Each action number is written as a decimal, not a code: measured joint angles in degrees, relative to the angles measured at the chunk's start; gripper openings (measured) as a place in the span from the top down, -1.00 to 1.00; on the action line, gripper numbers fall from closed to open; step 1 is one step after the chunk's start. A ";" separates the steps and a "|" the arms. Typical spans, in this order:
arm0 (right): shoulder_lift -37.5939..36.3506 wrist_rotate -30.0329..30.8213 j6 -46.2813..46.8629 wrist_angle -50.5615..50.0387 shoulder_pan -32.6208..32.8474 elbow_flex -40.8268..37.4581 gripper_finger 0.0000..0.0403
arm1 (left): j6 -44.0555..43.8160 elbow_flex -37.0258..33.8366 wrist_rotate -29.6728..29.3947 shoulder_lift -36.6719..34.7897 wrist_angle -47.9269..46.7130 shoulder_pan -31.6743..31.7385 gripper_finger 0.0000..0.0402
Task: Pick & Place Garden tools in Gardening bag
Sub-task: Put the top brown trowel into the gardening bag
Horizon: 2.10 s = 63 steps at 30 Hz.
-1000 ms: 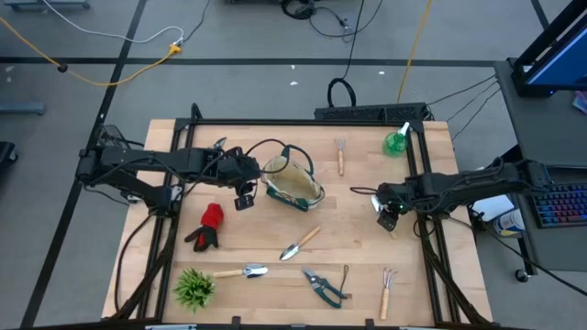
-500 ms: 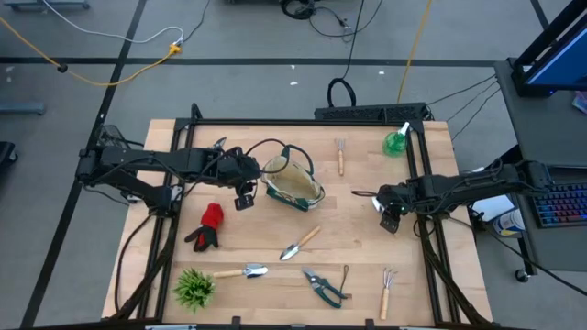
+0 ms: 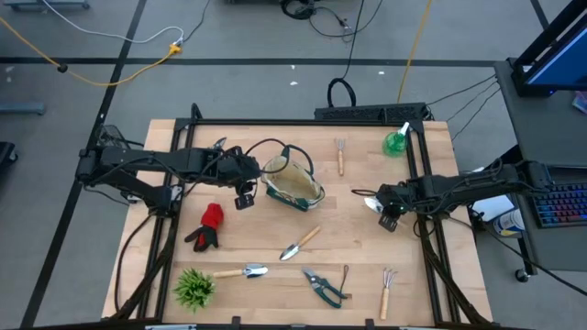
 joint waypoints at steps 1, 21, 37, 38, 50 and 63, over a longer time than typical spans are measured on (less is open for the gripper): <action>0.03 0.14 -0.27 1.34 0.01 -0.05 0.72 | 0.00 0.00 0.00 0.00 0.00 0.00 0.44; 0.07 0.43 -4.67 28.51 0.02 -0.21 0.68 | 0.04 0.00 -0.02 0.00 0.00 0.00 0.44; -1.70 -2.14 -16.08 58.40 -0.01 -0.04 0.67 | 0.04 0.00 -0.02 0.00 0.40 0.02 0.44; -1.70 -2.22 -16.71 60.08 -0.02 -0.04 0.67 | 0.04 0.00 -0.02 0.00 0.48 0.02 0.44; -1.26 5.60 -25.07 74.40 -0.09 0.05 0.69 | 7.10 0.00 -0.04 0.00 7.17 0.02 0.44; 3.79 6.38 -9.29 79.71 -3.73 0.05 0.68 | 32.51 0.00 0.02 0.05 25.80 0.00 0.44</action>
